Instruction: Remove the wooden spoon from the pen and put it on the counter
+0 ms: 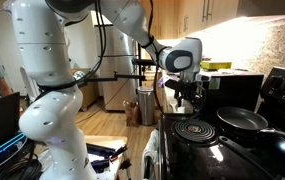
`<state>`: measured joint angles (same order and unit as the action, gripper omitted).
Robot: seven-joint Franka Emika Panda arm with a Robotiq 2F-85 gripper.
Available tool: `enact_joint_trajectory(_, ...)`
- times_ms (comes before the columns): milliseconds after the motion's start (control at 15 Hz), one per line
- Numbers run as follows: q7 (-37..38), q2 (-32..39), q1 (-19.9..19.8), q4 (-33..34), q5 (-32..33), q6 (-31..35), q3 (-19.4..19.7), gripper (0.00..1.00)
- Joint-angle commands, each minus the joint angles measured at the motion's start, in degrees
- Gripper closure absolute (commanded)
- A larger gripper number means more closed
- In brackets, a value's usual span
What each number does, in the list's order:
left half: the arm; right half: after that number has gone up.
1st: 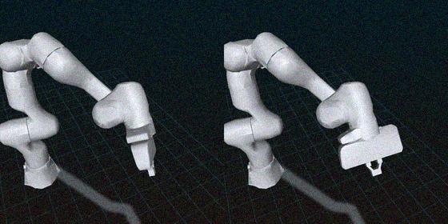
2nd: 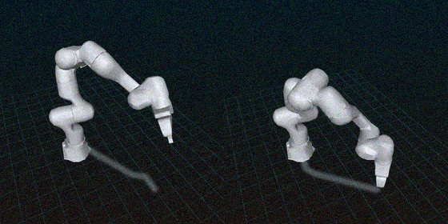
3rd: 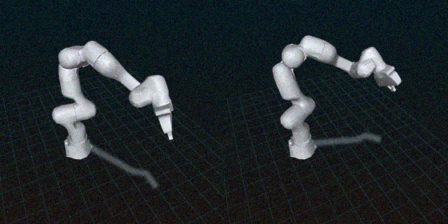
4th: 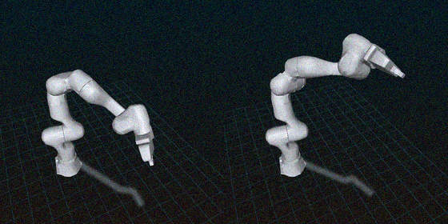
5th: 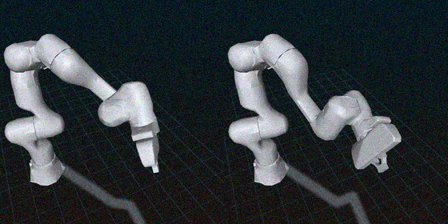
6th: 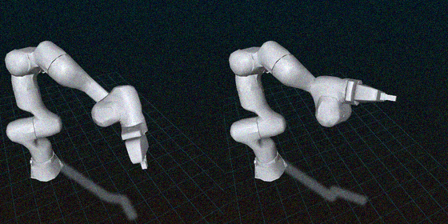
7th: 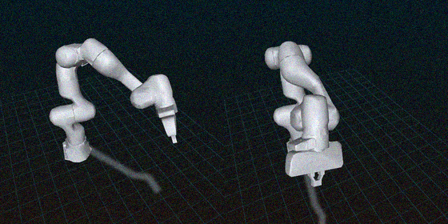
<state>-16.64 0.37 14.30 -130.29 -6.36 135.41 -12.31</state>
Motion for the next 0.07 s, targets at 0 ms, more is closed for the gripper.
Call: enact_joint_trajectory(0,0.3,0.0,-0.4,0.0,0.0,0.3,-0.3,0.0)
